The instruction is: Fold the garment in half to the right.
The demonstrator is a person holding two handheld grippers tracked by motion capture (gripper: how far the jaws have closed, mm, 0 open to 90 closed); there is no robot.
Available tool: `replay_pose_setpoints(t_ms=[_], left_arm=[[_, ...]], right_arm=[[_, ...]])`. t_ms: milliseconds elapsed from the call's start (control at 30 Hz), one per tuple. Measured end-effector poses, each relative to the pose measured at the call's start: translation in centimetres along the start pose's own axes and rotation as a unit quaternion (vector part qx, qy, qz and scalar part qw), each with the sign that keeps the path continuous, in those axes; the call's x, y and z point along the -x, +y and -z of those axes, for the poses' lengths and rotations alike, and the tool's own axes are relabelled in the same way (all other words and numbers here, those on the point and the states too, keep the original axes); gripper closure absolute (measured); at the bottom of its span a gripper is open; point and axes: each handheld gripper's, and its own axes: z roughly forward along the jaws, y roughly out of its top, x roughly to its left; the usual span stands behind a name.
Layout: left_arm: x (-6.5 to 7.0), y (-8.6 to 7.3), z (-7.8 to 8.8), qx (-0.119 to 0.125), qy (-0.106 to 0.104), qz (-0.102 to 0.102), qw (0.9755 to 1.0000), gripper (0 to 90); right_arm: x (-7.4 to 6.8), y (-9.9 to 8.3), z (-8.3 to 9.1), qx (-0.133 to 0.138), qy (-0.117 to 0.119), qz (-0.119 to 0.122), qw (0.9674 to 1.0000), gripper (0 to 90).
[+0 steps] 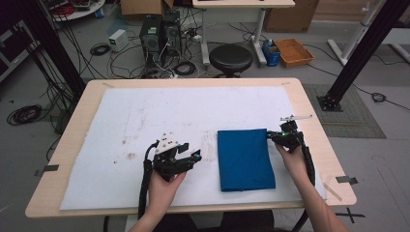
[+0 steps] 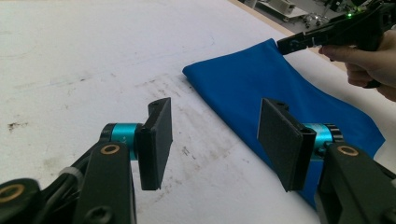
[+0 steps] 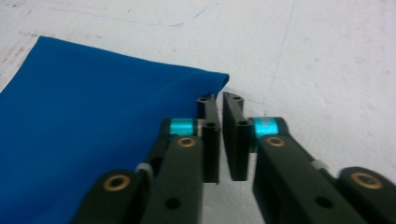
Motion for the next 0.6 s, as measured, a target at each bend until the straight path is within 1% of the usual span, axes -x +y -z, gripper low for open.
replay_pose_setpoints(t_ms=[33,67,100,133,267,367,400,433,500,533,567,600], left_arm=[[0.0,0.0,0.0,0.000,0.000,0.000,1.0000,45.0],[0.0,0.0,0.0,0.000,0.001,0.001,1.0000,45.0],[0.0,0.0,-0.1,0.001,0.000,0.001,1.0000,45.0],[0.0,0.0,-0.1,0.001,0.000,0.003,1.0000,45.0],[-0.1,-0.1,-0.2,-0.002,-0.001,0.002,1.0000,45.0],[0.0,-0.1,-0.2,-0.002,0.000,0.004,1.0000,44.9],[0.0,-0.1,-0.2,-0.005,-0.004,0.000,1.0000,45.0],[0.1,-0.2,-0.2,-0.005,-0.002,0.002,1.0000,45.0],[0.0,-0.2,-0.2,-0.006,-0.002,0.001,1.0000,44.9],[0.0,-0.2,-0.2,-0.006,-0.002,0.002,1.0000,44.9],[0.0,-0.2,-0.2,-0.006,-0.002,0.003,1.0000,45.0],[0.0,-0.2,-0.2,-0.006,-0.002,0.003,1.0000,44.9]], right_arm=[[0.0,0.0,0.0,0.000,0.000,0.000,1.0000,81.1],[0.2,0.0,0.1,0.006,0.001,-0.006,1.0000,78.8],[0.4,0.1,0.2,0.010,0.001,-0.004,0.9999,78.8],[0.3,0.1,0.4,0.013,0.001,-0.008,0.9999,78.1],[0.4,0.4,1.0,0.038,0.006,-0.015,0.9991,76.8],[0.3,0.8,0.8,0.045,0.012,-0.020,0.9987,74.7],[0.3,1.1,0.2,0.042,0.018,-0.022,0.9987,73.8],[0.3,1.2,-0.2,0.037,0.017,-0.020,0.9990,74.4],[0.2,1.4,-0.8,0.026,0.017,-0.015,0.9994,83.5],[0.2,1.4,-1.1,0.021,0.013,-0.011,0.9996,87.7],[0.3,1.4,-1.3,0.018,0.010,-0.006,0.9998,89.6],[0.4,1.4,-1.5,0.015,0.009,-0.007,0.9998,89.7]])
